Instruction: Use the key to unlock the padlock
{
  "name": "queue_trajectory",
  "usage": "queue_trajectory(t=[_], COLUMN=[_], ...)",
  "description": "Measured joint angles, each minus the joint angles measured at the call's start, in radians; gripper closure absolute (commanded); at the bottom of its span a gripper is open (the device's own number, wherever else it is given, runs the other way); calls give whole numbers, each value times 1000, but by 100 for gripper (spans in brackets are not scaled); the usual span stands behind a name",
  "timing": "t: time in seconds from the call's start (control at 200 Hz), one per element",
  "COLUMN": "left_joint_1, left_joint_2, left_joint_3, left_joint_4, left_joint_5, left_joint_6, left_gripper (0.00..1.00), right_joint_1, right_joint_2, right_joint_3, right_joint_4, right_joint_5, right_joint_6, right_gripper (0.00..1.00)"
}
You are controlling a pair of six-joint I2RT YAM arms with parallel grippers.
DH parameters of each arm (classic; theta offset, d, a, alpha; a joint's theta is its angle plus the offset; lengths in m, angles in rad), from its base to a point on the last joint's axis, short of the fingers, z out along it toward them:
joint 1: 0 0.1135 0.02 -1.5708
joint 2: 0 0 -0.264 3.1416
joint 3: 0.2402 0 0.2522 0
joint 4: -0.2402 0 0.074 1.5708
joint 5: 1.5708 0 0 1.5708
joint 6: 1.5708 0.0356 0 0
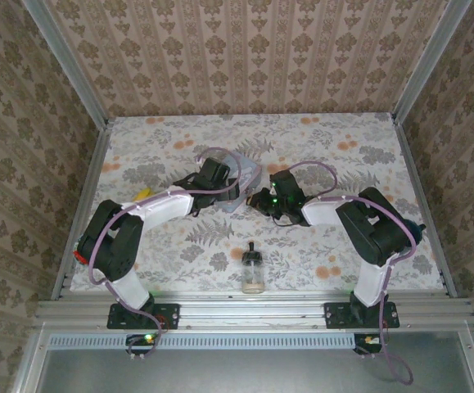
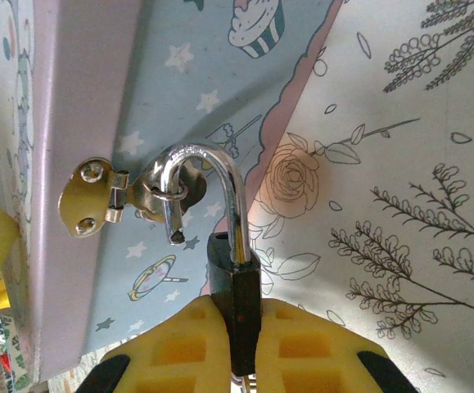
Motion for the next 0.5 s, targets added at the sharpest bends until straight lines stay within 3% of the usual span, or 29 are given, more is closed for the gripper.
queue_trajectory(t=[0.5], left_joint_1=[0], left_joint_2=[-5], left_joint_3=[-15], left_joint_4=[20], left_joint_5=[3], left_joint_6=[-3], left_gripper=[0], right_joint_1=[-12], right_joint_2=[49], right_joint_3=[2], right_joint_4=[72], right_joint_5=[-23], right_joint_6=[37], right_gripper=[100])
